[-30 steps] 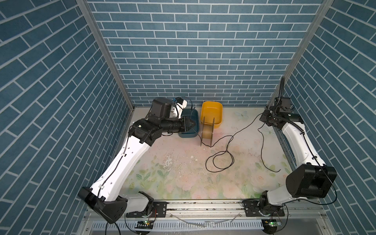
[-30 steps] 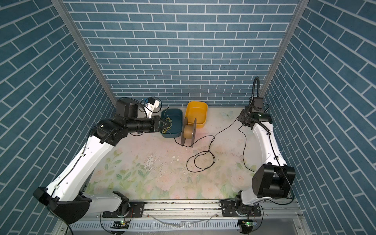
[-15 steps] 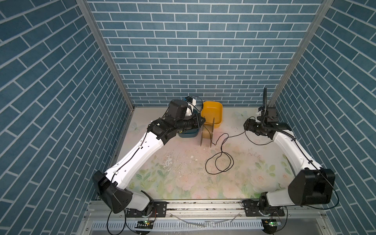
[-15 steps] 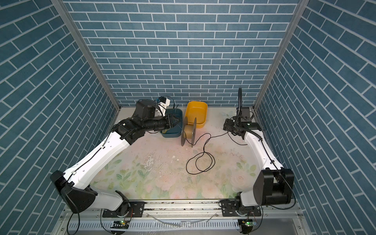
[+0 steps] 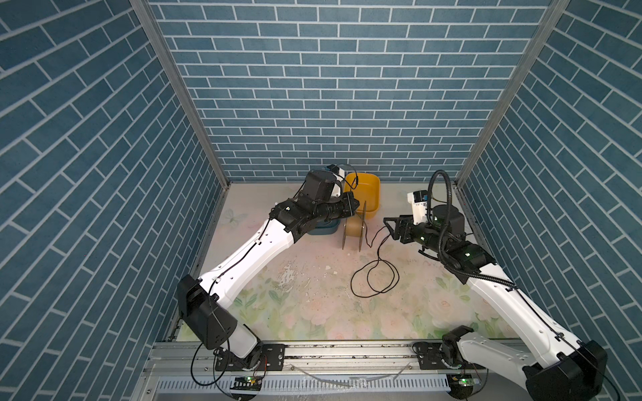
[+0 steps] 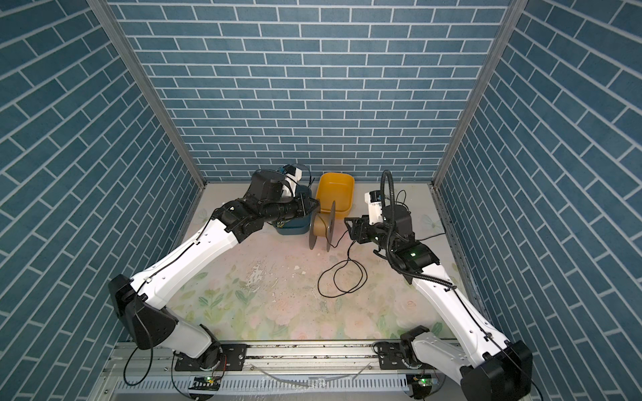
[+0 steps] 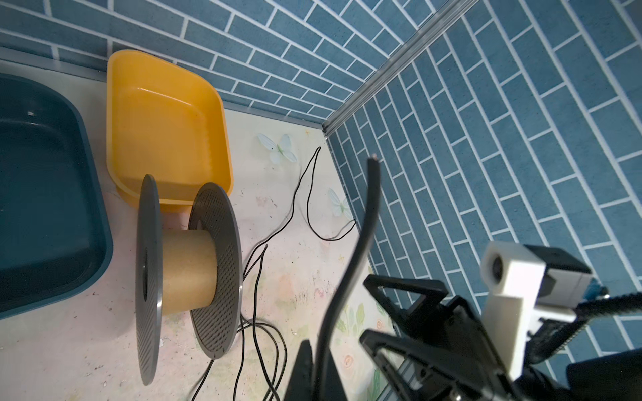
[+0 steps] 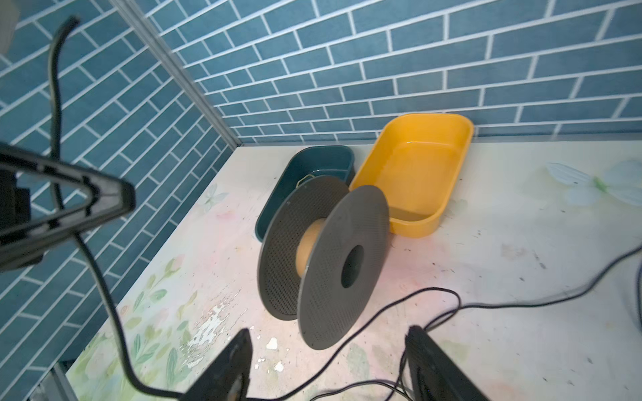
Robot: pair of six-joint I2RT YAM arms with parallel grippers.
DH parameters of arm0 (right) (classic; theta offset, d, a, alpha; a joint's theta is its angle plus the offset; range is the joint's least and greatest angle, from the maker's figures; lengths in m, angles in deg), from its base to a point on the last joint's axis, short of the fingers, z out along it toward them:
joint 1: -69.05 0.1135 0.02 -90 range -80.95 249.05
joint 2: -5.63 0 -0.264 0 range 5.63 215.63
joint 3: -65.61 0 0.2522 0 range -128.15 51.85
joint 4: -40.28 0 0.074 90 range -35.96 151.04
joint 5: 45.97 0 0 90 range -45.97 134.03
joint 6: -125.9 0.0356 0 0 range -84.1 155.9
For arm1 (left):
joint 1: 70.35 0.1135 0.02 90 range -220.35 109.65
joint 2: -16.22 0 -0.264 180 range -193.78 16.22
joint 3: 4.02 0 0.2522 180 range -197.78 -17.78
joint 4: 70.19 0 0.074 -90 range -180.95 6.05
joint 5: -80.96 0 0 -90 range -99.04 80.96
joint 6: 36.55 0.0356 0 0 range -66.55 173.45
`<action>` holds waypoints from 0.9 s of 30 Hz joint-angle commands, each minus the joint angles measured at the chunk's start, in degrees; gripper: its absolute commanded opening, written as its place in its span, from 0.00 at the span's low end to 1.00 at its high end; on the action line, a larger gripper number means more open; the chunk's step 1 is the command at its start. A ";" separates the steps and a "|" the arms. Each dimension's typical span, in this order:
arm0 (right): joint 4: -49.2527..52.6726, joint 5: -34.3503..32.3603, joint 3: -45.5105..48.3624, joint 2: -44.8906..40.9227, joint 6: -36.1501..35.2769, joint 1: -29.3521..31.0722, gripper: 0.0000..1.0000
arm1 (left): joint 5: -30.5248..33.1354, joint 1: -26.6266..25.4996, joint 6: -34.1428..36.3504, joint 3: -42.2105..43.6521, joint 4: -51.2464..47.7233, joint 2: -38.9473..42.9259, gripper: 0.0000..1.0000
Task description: Wrap the cables
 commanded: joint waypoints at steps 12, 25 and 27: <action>-17.04 -9.69 11.40 0.01 -9.05 13.02 0.53 | 3.53 -0.29 0.80 -3.66 -0.78 -2.66 0.00; -11.53 -22.85 11.20 -0.35 -10.81 19.33 0.63 | 6.69 -0.22 3.10 -8.11 -6.71 -5.45 0.00; -13.03 -22.25 10.47 1.70 -11.35 20.09 0.63 | 6.47 -0.26 2.75 -8.18 -6.49 -5.67 0.00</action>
